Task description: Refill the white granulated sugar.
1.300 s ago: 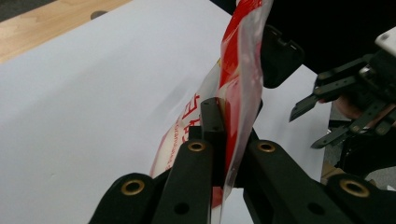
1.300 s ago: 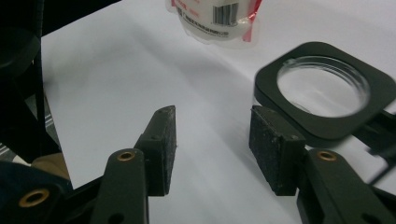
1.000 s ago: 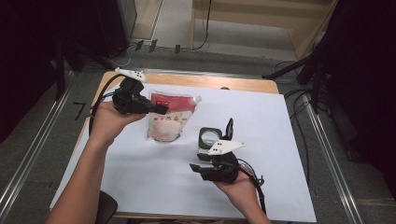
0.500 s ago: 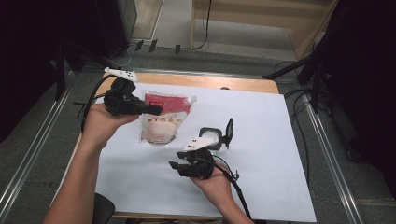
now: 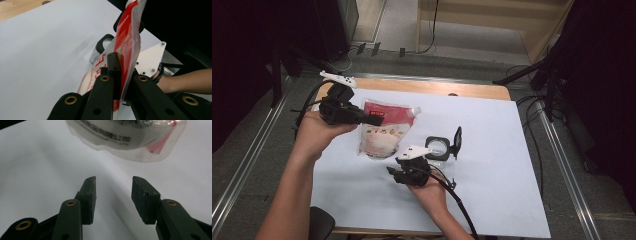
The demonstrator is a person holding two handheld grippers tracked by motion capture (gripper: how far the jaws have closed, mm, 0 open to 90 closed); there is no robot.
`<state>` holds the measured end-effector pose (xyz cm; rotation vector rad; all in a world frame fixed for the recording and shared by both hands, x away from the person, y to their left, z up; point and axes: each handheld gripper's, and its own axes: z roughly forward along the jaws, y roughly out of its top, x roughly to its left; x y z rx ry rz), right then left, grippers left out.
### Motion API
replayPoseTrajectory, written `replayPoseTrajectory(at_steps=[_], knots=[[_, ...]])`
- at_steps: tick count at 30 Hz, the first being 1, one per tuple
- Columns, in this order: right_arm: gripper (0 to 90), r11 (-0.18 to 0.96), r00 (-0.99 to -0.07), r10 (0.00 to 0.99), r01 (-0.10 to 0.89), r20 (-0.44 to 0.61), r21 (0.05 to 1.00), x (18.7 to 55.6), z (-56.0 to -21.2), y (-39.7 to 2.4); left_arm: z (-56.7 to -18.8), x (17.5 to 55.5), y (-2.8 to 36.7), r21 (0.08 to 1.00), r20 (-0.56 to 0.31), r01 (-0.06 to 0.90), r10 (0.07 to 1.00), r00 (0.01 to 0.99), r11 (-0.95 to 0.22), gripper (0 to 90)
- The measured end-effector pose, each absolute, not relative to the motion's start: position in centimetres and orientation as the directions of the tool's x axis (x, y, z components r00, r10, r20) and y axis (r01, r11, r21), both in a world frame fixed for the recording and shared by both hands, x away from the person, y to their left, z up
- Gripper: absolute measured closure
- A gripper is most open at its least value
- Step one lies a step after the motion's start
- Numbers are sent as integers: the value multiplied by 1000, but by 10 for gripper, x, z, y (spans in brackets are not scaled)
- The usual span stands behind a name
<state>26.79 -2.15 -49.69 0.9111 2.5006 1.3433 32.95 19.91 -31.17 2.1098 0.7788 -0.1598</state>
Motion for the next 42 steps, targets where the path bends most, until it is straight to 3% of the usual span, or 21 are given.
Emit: replayPoseTrajectory(at_steps=[14, 21, 24, 34, 42], knots=[[579, 352, -773, 615, 443, 153, 824, 278, -515, -12, -310, 327, 203, 635, -477, 645, 441, 760, -425, 900], [681, 357, -796, 603, 328, 53, 874, 269, -508, -8, -321, 335, 201, 611, -526, 681, 436, 730, -404, 900], [675, 375, -813, 582, 301, 31, 877, 263, -507, -6, -322, 336, 200, 629, -498, 669, 455, 738, -396, 892], [687, 303, -826, 542, 364, 154, 881, 252, -498, -9, -332, 335, 188, 720, -368, 552, 442, 818, -420, 853], [687, 252, -828, 506, 408, 240, 877, 251, -488, -16, -346, 340, 176, 710, -398, 568, 429, 811, -417, 811]])
